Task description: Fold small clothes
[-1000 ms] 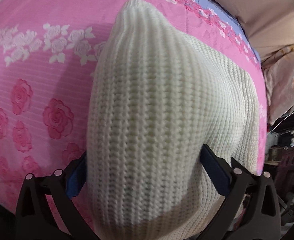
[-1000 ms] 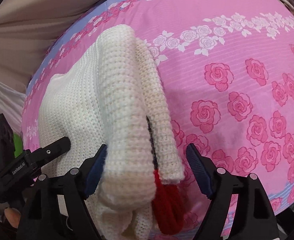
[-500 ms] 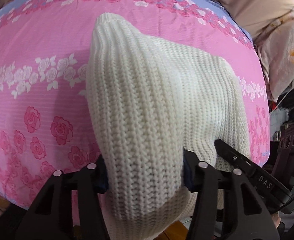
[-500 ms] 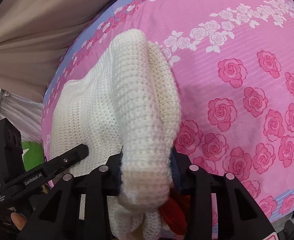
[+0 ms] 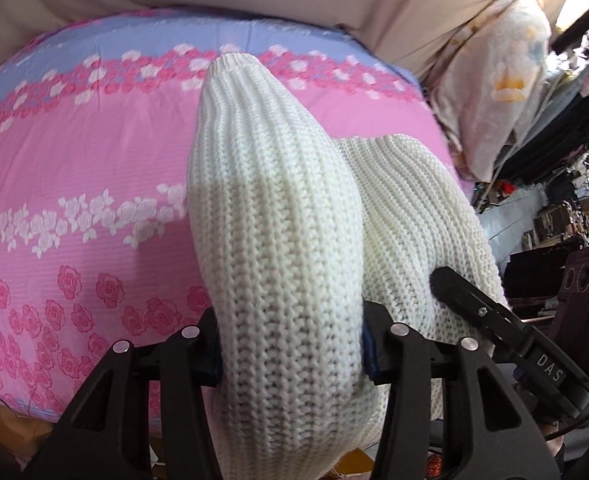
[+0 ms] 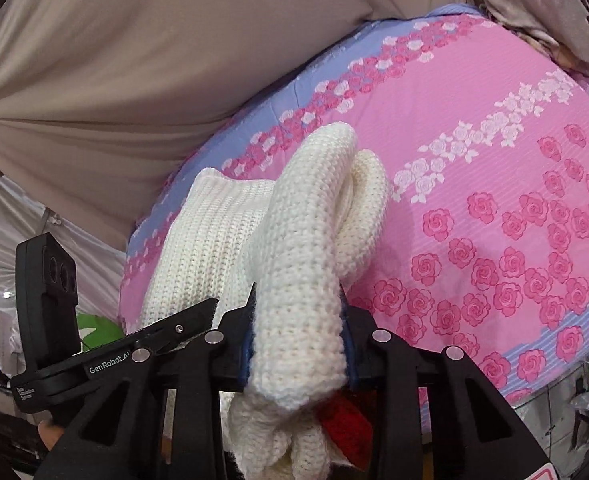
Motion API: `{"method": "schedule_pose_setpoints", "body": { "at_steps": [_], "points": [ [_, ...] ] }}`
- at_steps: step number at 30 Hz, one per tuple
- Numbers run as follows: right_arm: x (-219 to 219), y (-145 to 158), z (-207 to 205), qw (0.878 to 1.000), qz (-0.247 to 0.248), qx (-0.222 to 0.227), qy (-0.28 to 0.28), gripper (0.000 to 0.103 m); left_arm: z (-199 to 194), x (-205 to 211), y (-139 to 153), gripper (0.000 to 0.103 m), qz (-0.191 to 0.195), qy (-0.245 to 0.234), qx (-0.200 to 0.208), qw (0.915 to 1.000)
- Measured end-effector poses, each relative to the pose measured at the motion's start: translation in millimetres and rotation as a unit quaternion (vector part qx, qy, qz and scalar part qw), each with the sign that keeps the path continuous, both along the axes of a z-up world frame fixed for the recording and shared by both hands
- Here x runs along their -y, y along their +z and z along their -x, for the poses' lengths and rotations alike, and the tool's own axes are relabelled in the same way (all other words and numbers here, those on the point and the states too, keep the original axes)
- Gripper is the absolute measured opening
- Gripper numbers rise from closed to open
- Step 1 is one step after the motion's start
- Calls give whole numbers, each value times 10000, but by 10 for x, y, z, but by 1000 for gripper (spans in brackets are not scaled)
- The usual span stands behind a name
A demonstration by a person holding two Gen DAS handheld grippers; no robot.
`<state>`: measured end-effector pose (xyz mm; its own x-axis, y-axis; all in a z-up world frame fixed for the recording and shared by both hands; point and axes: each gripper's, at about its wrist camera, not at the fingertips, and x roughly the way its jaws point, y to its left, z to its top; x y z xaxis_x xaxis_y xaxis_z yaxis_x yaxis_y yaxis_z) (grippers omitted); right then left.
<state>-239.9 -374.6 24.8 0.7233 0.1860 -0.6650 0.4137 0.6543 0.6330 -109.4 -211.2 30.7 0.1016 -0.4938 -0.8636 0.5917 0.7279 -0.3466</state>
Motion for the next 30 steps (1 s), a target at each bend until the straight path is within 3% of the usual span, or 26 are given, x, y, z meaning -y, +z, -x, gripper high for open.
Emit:
{"method": "schedule_pose_setpoints", "body": {
  "at_steps": [10,16,20,23,25,28,30],
  "points": [
    [-101,851,239,9924,521,1094,-235,28,183,-123,884,47,667,-306,894,9933],
    [-460,1409,119,9783,896,1868,71,26,62,-622,1407,47,1221,-116,1425,9822],
    [-771,1499,-231,9715,864,2174,396,25,-191,-1123,1517,47,1266,266,1682,9772],
    [-1013,1275,-599,9718,768,2123,684,24,-474,-1469,1295,56,1030,516,1770,9774],
    [-1184,889,-862,9768,926,1788,735,32,-759,-1666,830,82,726,622,1702,9808],
    [-1357,121,-1122,9890,1163,643,644,37,-1086,-1960,4,83,-59,1099,1341,9848],
    [-1420,-276,-1105,9952,749,-13,635,37,-1209,-2223,-408,74,-376,1458,746,9858]
  ]
}}
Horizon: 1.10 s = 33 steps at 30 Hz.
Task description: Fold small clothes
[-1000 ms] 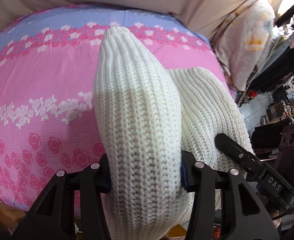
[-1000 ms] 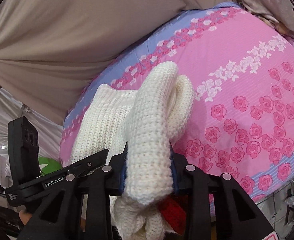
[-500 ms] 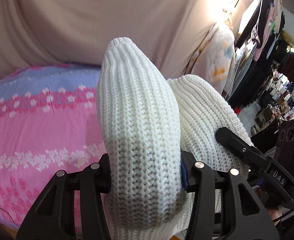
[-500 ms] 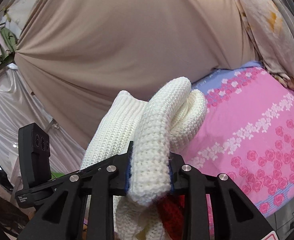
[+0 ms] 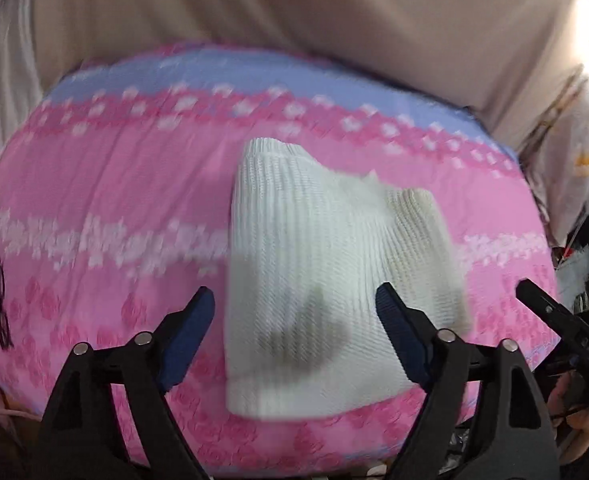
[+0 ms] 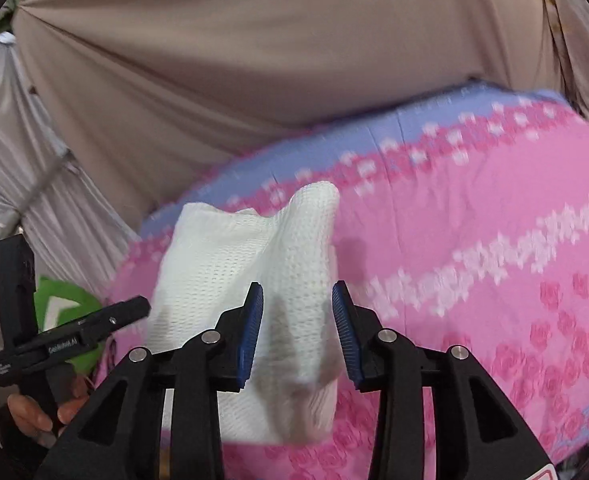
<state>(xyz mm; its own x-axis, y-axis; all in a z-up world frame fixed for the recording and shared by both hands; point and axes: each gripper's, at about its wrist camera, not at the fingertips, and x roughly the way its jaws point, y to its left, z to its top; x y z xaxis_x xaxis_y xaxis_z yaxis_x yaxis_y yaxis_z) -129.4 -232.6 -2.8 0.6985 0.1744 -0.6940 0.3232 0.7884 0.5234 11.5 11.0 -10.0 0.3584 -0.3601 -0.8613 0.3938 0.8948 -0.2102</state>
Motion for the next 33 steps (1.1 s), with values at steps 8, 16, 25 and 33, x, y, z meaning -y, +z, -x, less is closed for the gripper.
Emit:
{"method": "schedule_pose_setpoints", "body": {
  "at_steps": [8,16,25,33],
  "points": [
    [-403,-477,106,9959,-428,-689,406,55,331,-357,-308,82,286,147,-382,9988],
    [-671,-102,130,9956,818,-390,237,47,469,-238,-290,74,-375,14,22,9993],
    [-1059,-22,64,9822,1740,-583,401,48,688,9,-35,92,-806,125,1021,9914],
    [-999,-212,171,9858,1423,-857,260,52,792,35,-222,92,-932,449,645,9925]
  ]
}}
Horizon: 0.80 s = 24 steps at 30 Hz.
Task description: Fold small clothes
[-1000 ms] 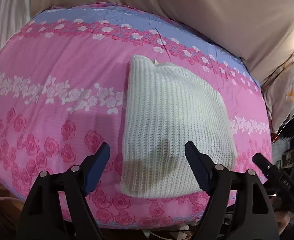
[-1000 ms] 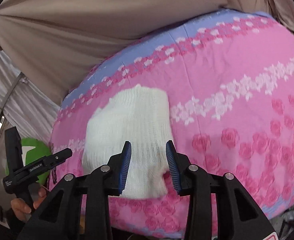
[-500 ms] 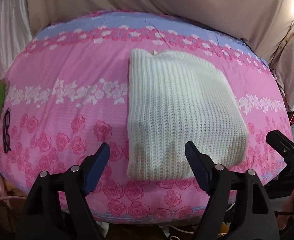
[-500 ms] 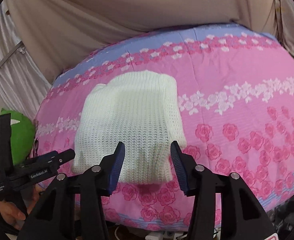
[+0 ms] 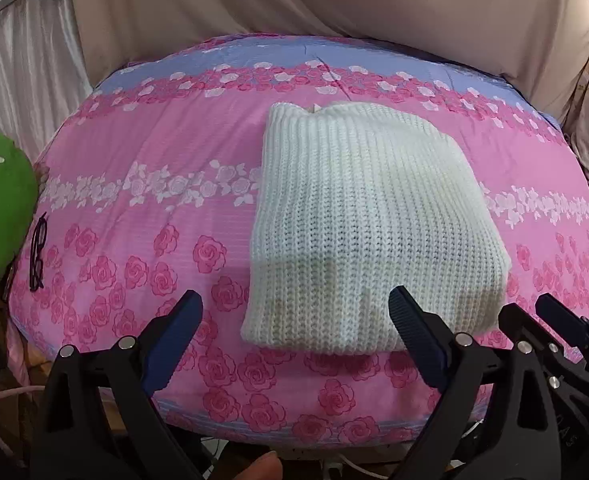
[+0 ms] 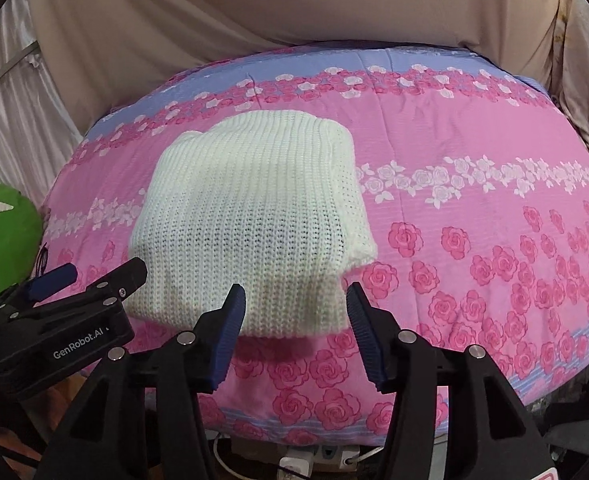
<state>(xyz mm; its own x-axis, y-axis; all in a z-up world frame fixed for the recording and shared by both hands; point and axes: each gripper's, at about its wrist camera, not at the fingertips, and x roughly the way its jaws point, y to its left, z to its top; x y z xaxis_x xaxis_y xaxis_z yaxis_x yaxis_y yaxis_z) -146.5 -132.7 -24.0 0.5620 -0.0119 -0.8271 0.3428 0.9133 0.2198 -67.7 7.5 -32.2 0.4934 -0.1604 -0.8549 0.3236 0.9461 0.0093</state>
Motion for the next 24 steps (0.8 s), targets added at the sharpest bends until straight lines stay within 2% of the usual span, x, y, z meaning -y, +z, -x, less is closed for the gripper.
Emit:
{"method": "schedule_pose_setpoints", "body": {
  "at_steps": [5,11,24],
  "points": [
    [-80,22,85,9998,52,-169,-31,57,74,-70,-26,92,-136,180,-154,9996],
    [-158,99,172,9997,171,-154,47,60,191,-82,-8,92,-305,122,-161,9993],
    [-178,109,180,9997,159,-161,38,60,230,-39,45,92,-384,79,-12,9992]
  ]
}}
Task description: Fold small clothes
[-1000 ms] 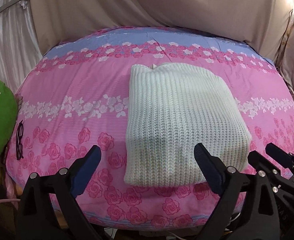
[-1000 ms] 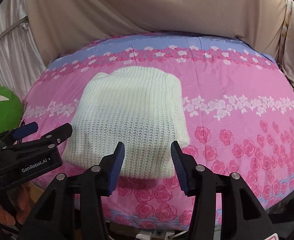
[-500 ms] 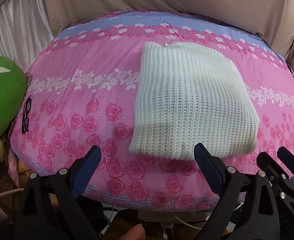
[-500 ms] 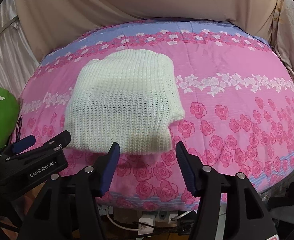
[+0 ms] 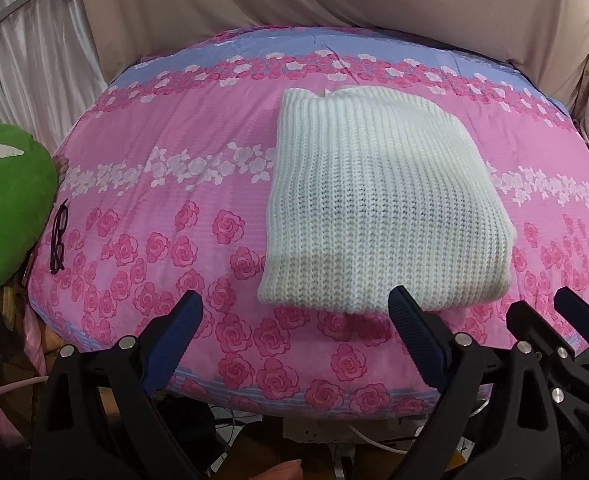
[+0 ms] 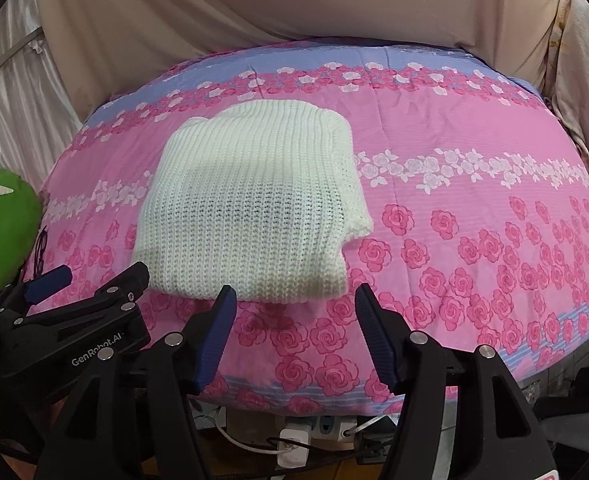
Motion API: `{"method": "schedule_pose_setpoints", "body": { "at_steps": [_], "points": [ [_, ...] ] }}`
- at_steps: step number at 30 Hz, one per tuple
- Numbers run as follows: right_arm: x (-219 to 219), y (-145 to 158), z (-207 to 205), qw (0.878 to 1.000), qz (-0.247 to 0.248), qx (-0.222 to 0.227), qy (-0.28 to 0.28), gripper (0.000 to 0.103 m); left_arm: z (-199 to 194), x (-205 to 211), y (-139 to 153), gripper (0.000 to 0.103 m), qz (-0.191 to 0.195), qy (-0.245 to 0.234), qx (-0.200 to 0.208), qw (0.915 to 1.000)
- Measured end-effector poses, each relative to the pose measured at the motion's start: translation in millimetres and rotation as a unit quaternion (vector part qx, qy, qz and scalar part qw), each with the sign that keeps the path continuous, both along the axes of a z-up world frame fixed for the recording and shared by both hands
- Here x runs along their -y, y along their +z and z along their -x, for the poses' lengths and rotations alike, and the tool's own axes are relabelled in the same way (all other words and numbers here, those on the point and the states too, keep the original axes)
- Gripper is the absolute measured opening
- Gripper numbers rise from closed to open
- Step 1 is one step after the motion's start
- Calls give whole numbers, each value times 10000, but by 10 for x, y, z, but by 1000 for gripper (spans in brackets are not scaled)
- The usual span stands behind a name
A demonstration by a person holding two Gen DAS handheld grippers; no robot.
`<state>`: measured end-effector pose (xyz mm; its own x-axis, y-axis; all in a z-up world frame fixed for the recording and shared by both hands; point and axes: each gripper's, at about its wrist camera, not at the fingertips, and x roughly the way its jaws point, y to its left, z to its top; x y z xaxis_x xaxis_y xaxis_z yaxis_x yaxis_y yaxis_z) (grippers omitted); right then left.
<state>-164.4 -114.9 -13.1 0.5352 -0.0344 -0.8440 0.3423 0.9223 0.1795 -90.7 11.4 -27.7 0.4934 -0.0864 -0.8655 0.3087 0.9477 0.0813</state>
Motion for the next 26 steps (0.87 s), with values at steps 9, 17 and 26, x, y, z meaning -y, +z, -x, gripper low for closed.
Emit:
{"method": "schedule_pose_setpoints", "body": {
  "at_steps": [9,17,26],
  "points": [
    [-21,4,-18,10000,-9,-9,3,60,-13,-19,-7,91,-6,64,-13,10000],
    [-80,14,-45,10000,15,18,45,60,-2,-3,-8,91,-38,65,7,10000],
    [-104,33,-81,10000,56,42,46,61,-24,-64,7,90,-68,110,38,9999]
  ]
}}
